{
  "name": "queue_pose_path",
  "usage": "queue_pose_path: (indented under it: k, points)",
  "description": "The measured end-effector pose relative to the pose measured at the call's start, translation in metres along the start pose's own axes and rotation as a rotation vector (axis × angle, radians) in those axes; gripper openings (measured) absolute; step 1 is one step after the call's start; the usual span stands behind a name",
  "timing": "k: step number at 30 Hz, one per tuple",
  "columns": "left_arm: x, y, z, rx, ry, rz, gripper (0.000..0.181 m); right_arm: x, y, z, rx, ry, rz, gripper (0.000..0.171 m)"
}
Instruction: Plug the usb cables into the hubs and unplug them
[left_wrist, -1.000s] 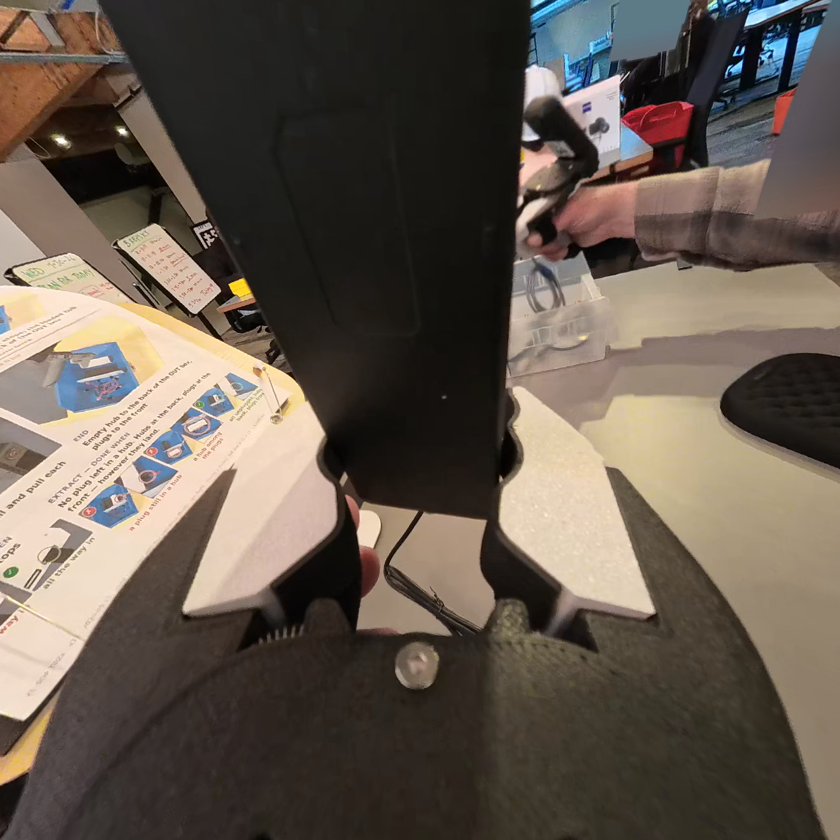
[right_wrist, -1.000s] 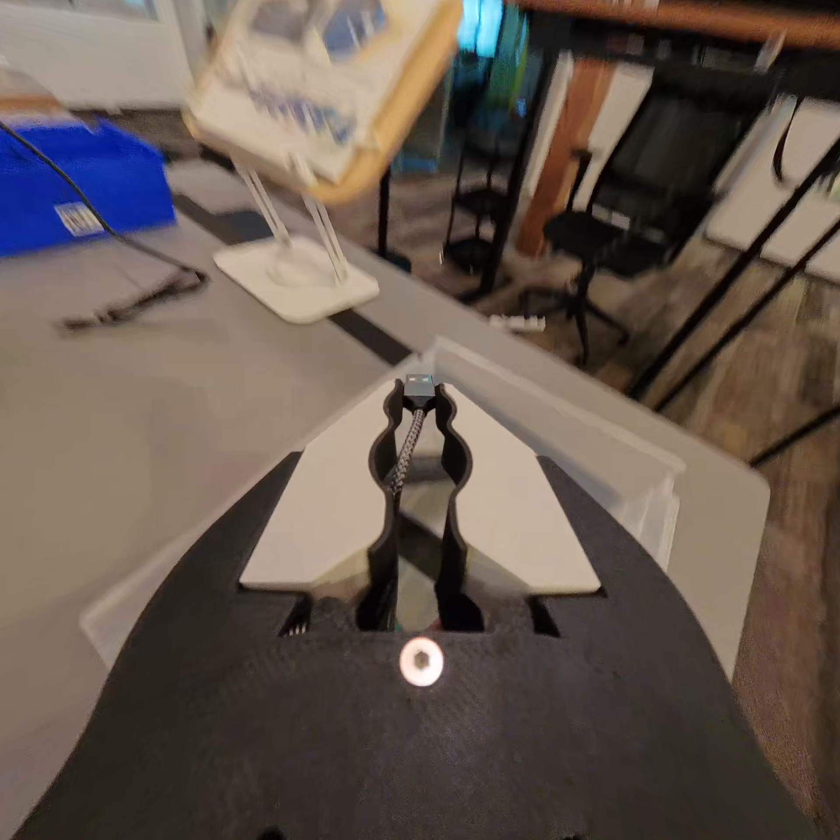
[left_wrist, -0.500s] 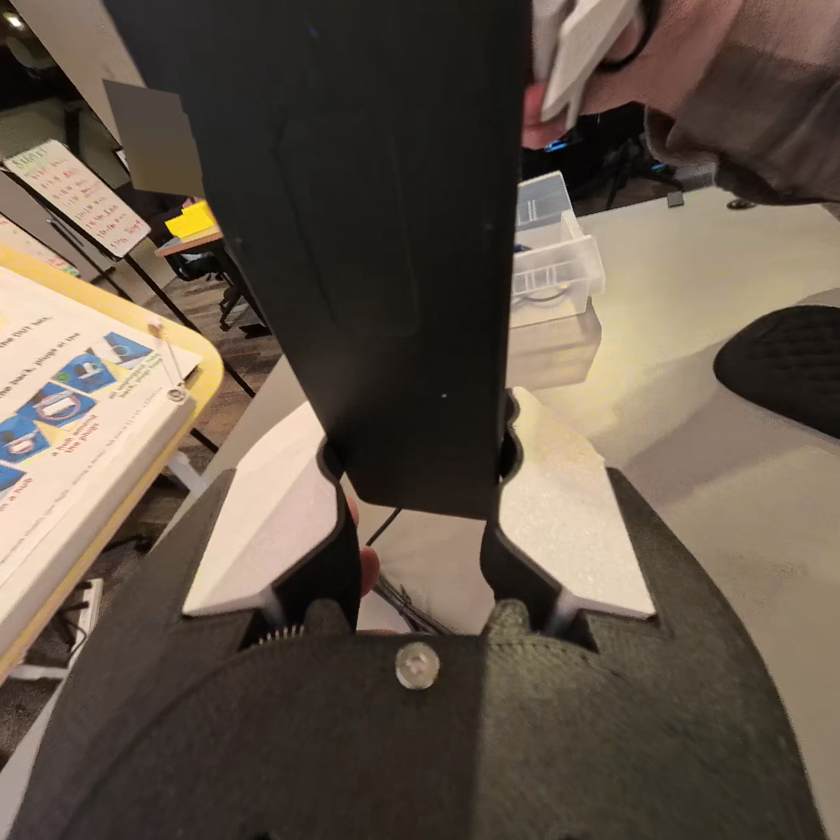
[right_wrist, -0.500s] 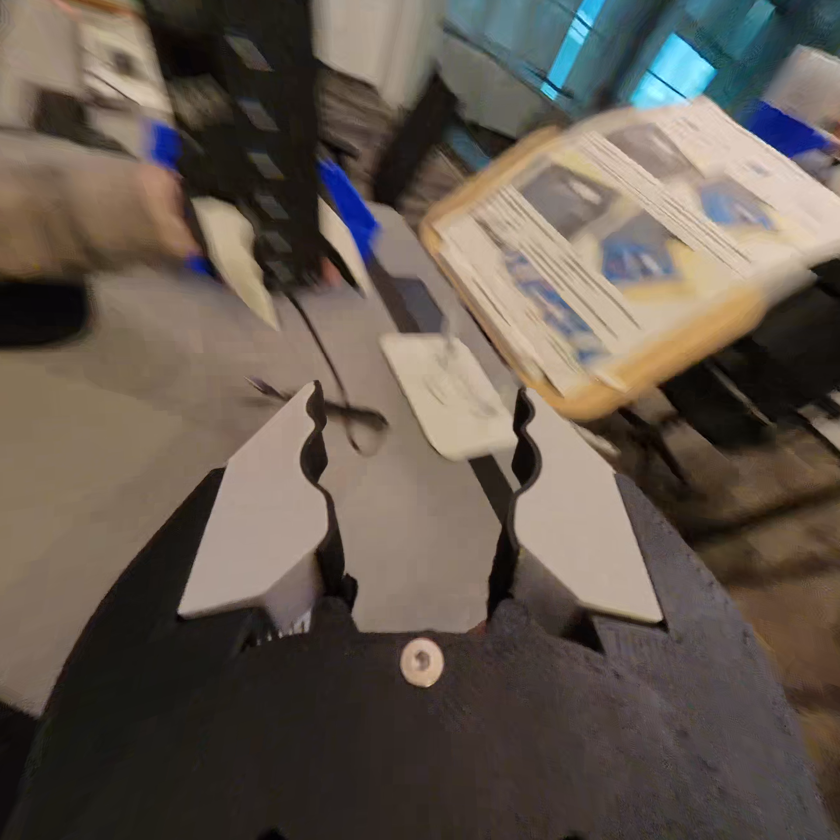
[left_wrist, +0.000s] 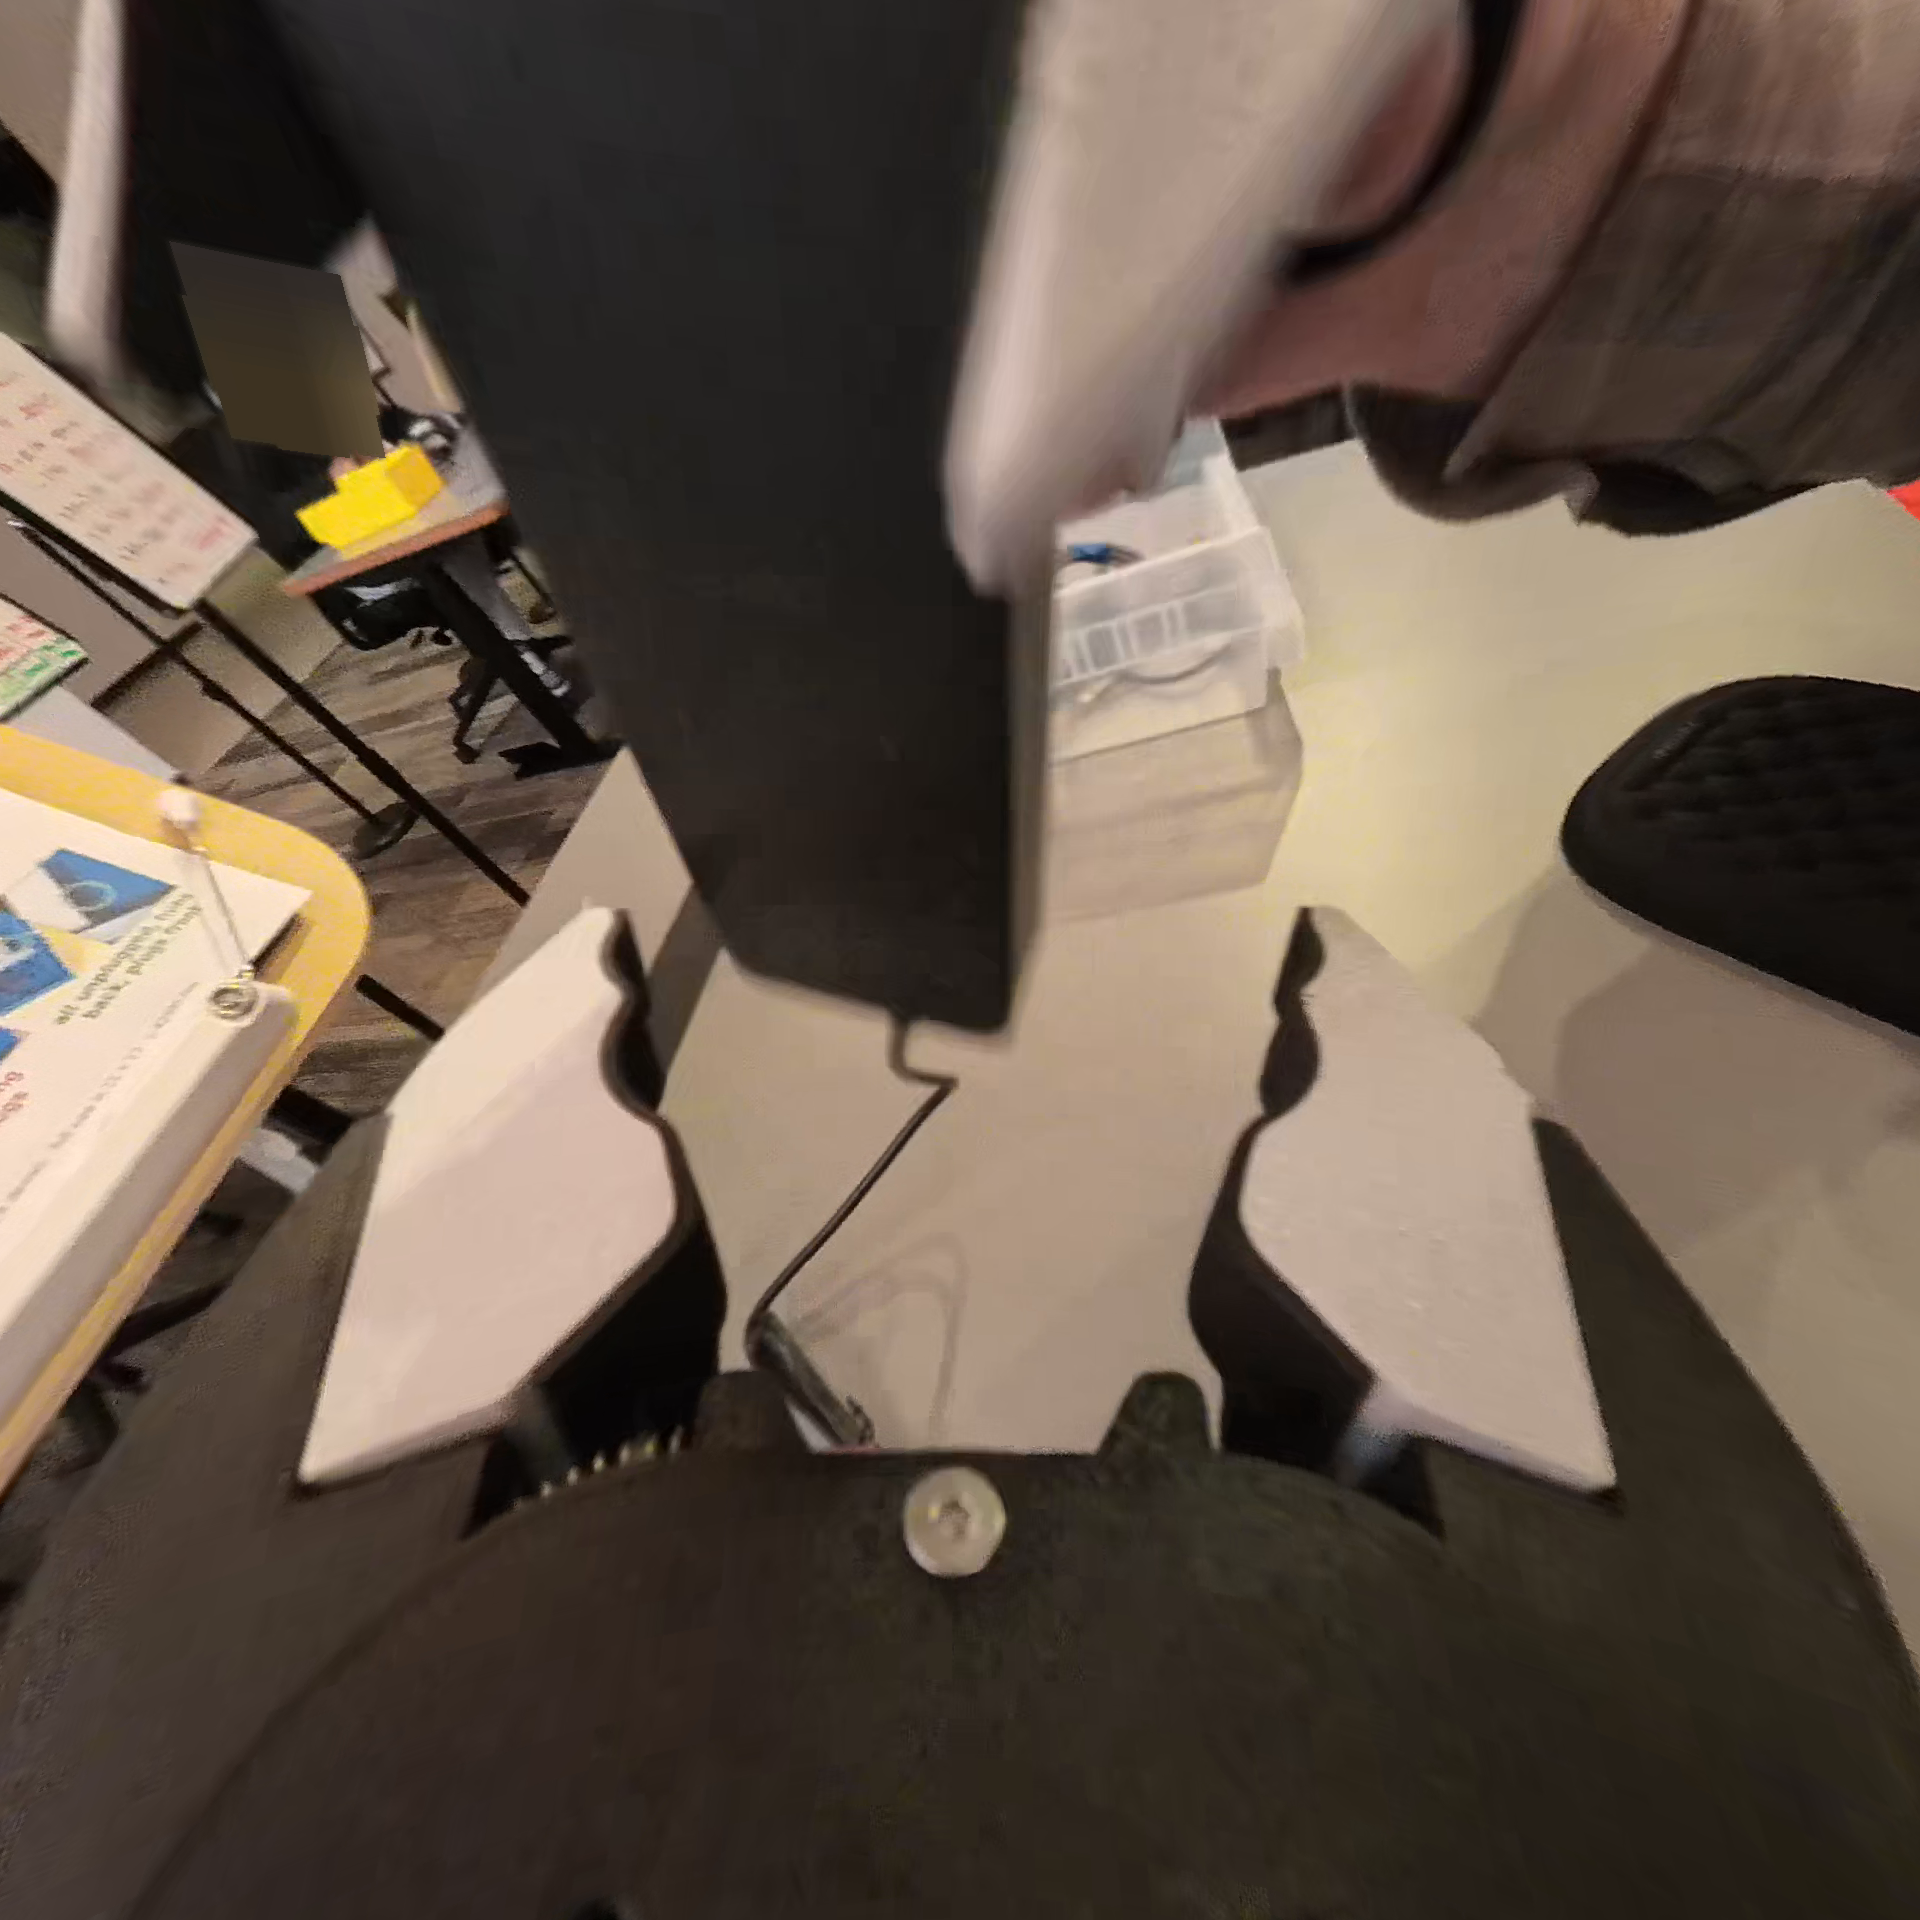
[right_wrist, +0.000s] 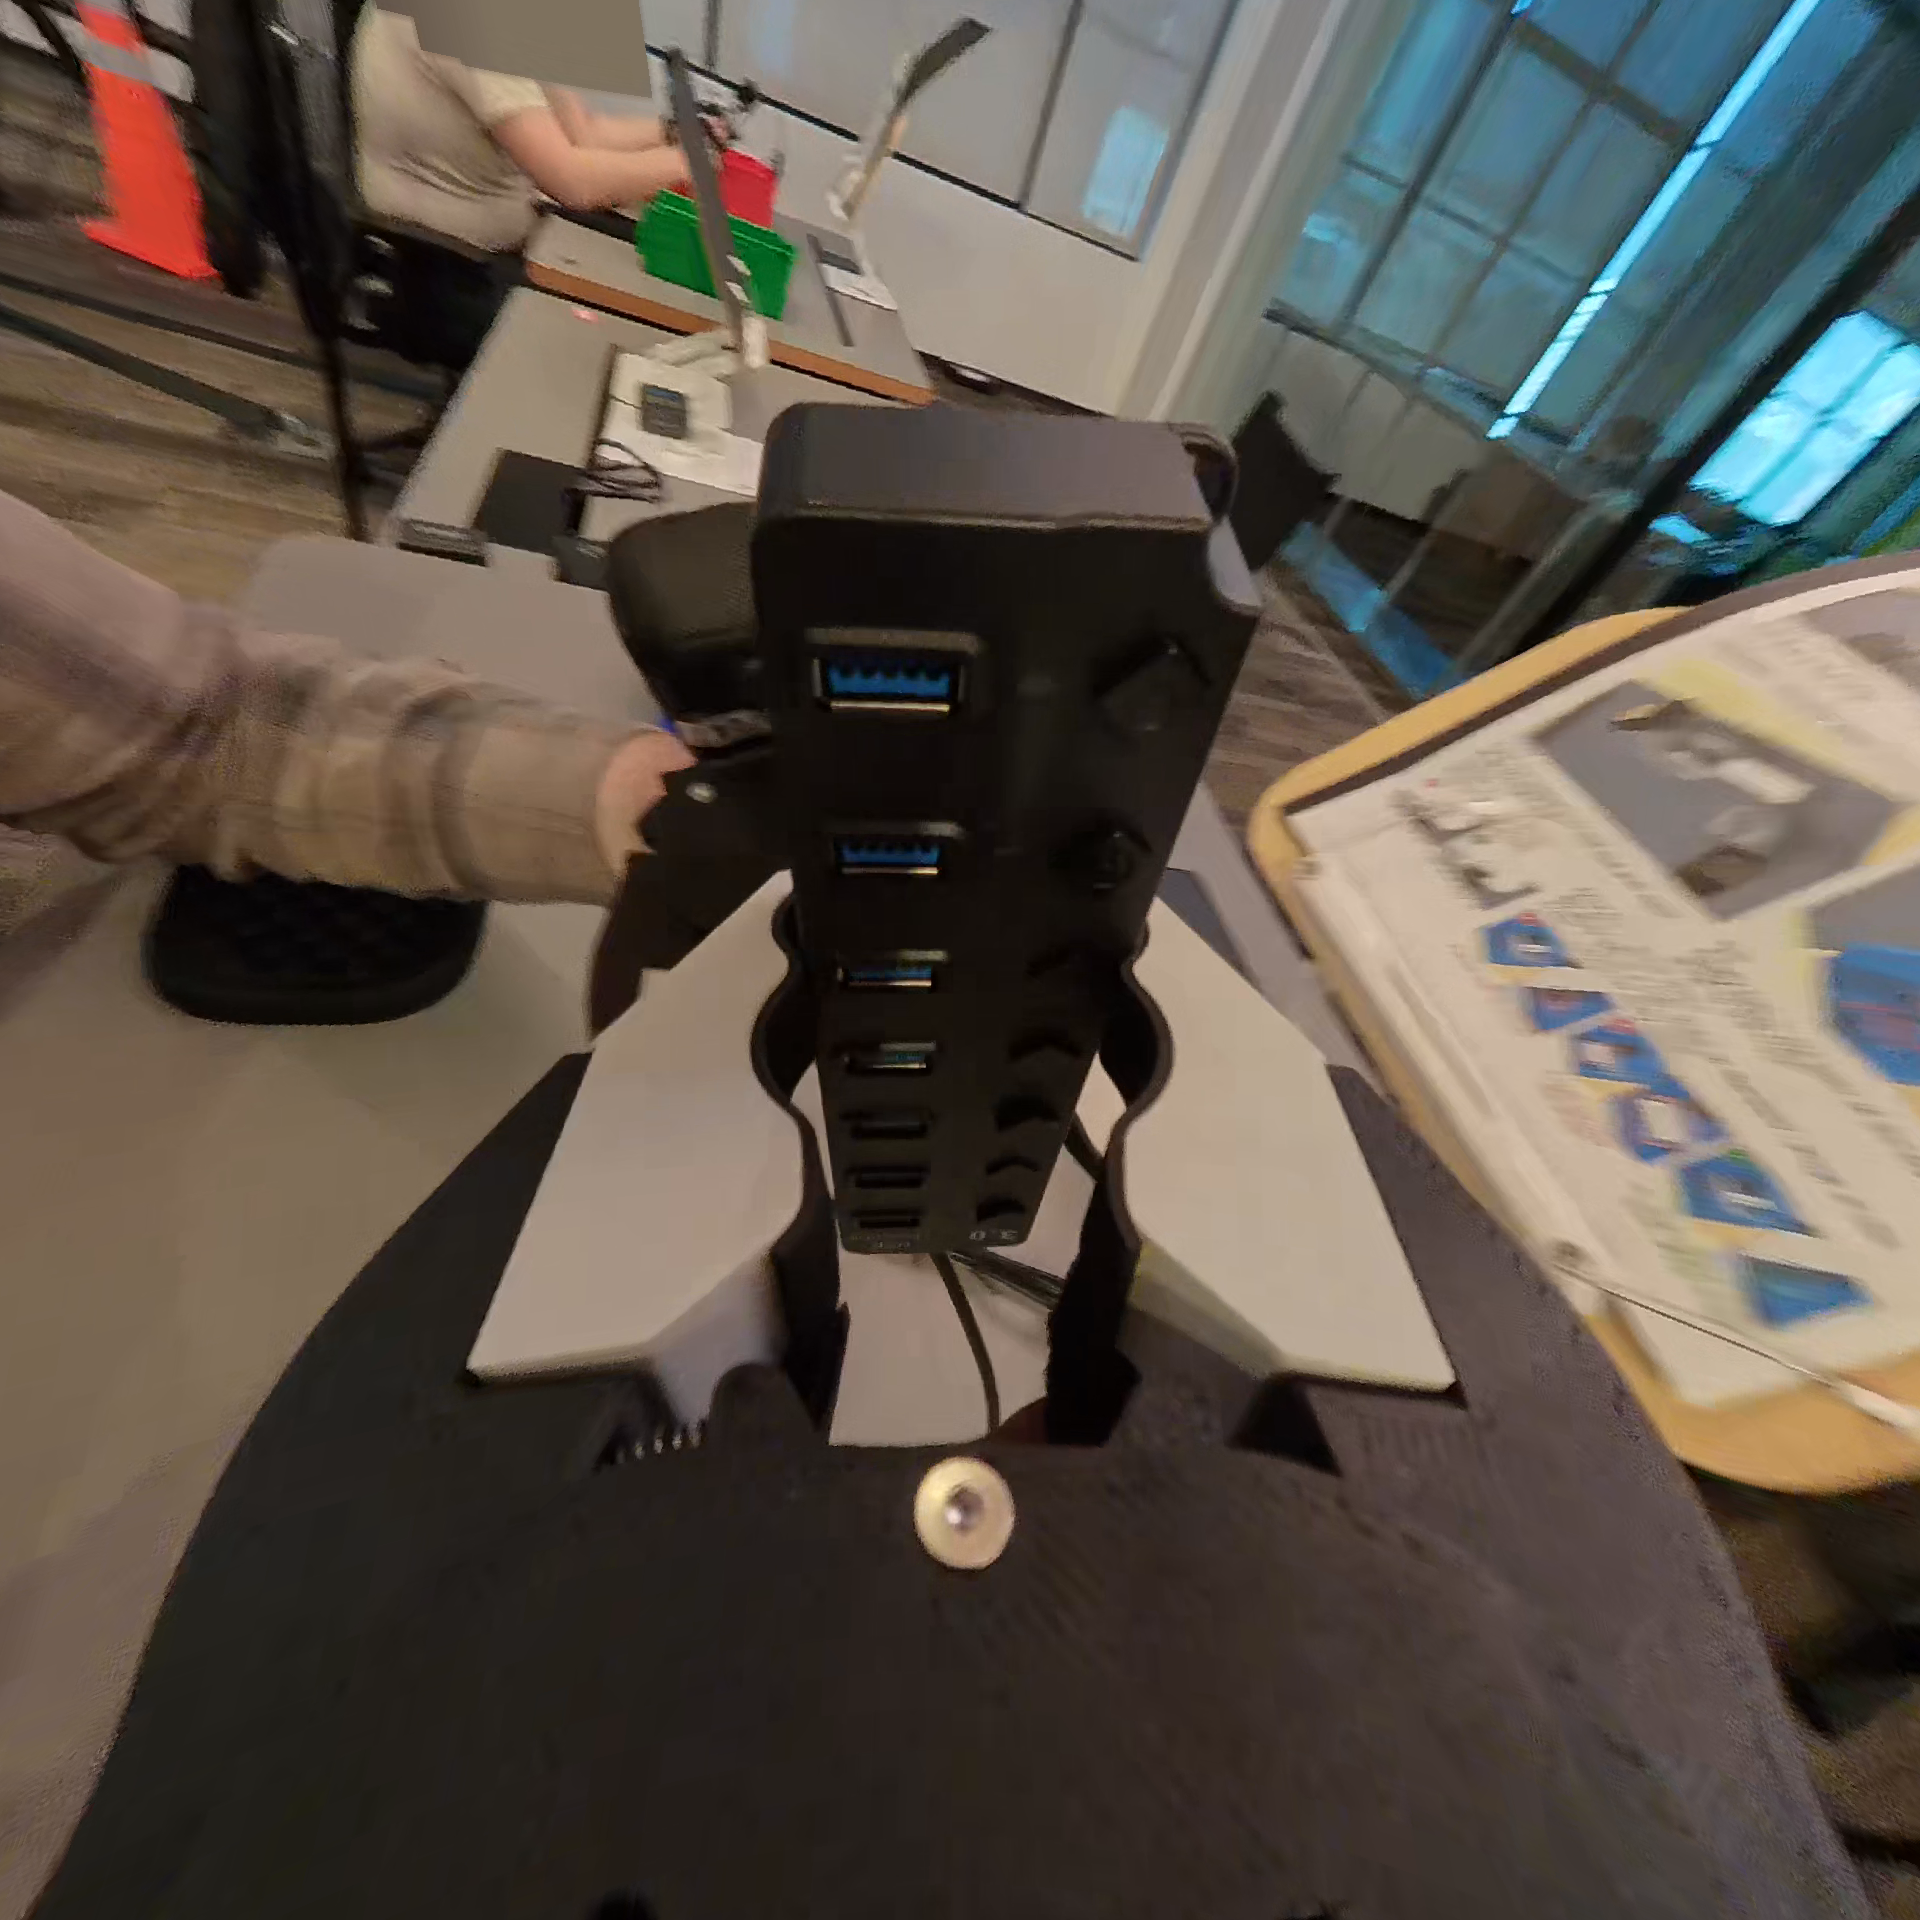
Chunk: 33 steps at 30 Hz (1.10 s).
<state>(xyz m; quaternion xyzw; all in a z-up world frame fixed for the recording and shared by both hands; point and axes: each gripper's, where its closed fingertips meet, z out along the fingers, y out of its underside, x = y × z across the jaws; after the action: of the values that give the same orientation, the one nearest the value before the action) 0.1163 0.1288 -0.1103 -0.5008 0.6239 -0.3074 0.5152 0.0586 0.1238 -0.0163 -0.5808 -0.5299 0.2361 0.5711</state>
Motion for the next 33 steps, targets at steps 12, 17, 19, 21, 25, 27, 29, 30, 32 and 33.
queue_pose_path:
  k: [12,17,19,21,25,27,29,30,32,33]
  points:
    - [-0.053,-0.008,-0.033,0.123,-0.16,-0.096,0.098,0.183,-0.094,-0.214,-0.002,0.529,-0.117,0.051]
    - [-0.055,0.0,-0.03,0.107,-0.165,-0.1,0.096,0.228,-0.097,-0.269,-0.023,0.668,-0.126,0.051]
    - [-0.055,0.004,-0.027,0.092,-0.165,-0.101,0.096,0.242,-0.092,-0.285,-0.046,0.719,-0.126,0.052]
    - [-0.054,0.008,-0.025,0.084,-0.163,-0.099,0.096,0.251,-0.086,-0.298,-0.04,0.754,-0.113,0.051]
    - [-0.054,0.013,-0.023,0.067,-0.161,-0.097,0.095,0.261,-0.047,-0.31,-0.061,0.778,-0.03,0.052]
    - [-0.054,0.014,-0.023,0.068,-0.158,-0.105,0.095,0.259,-0.029,-0.311,-0.074,0.787,-0.011,0.052]
    - [-0.055,0.016,-0.022,0.065,-0.16,-0.108,0.095,0.251,-0.025,-0.309,-0.053,0.779,-0.015,0.052]
    - [-0.055,0.017,-0.022,0.064,-0.158,-0.112,0.095,0.249,-0.02,-0.306,-0.05,0.767,0.006,0.052]
    - [-0.056,0.019,-0.02,0.061,-0.159,-0.119,0.094,0.251,0.008,-0.3,-0.119,0.758,0.054,0.052]
    - [-0.055,0.02,-0.019,0.057,-0.157,-0.118,0.094,0.253,0.026,-0.295,-0.16,0.751,0.08,0.052]
